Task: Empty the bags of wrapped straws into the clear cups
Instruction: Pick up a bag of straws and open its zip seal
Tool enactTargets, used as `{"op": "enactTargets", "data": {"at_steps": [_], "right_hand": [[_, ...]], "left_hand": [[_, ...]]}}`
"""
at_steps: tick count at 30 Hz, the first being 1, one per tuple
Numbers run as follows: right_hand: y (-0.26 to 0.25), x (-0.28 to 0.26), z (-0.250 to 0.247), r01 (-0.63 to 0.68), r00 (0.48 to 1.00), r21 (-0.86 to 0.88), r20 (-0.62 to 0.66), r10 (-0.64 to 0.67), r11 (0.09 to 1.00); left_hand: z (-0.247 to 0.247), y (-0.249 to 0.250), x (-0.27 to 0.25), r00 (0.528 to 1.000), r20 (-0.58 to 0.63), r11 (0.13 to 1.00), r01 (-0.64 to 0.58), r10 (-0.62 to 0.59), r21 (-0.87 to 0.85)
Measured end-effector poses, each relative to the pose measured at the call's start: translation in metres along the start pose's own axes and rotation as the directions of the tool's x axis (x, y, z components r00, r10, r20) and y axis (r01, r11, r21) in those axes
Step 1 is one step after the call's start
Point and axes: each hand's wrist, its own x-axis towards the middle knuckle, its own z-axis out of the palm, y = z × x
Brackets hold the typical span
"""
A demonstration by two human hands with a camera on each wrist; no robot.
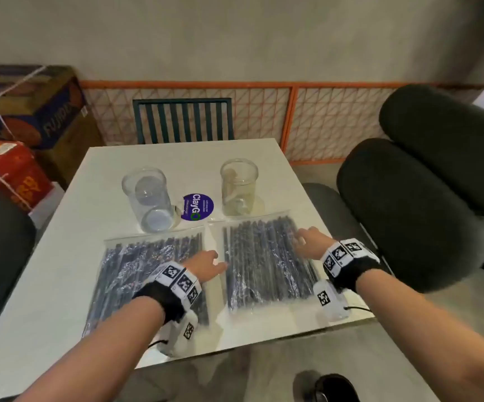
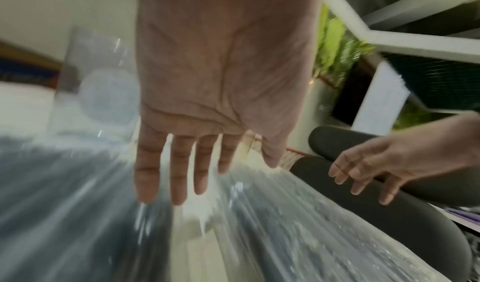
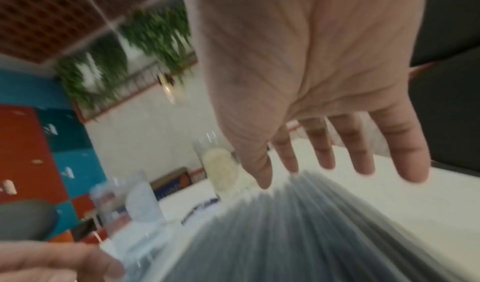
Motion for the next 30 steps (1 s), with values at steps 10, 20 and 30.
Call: {"op": "enactTargets", "data": {"at_steps": [10,20,30], "right_hand": [[0.021,0.003,0.060,-0.206,0.978,0.190,0.024,0.205,0.960],[0.024,-0.024,0.034,0.107,0.986,0.513,-0.163,-0.026,0.852],[0.006,-0.047,-0.047,0.488,0.862,0.825,-0.507,-0.009,0.284]], "left_hand": [[0.040,0.025,0.010,0.988,-0.069,0.967,0.119,-0.138,-0.224],[0.032,0.029,0.006,0.970,-0.235,0.857,-0.062,-0.070,-0.511],[0.009,0.035,-0.005,0.674,-0.731,0.723,-0.560,0.111,-0.406]]}}
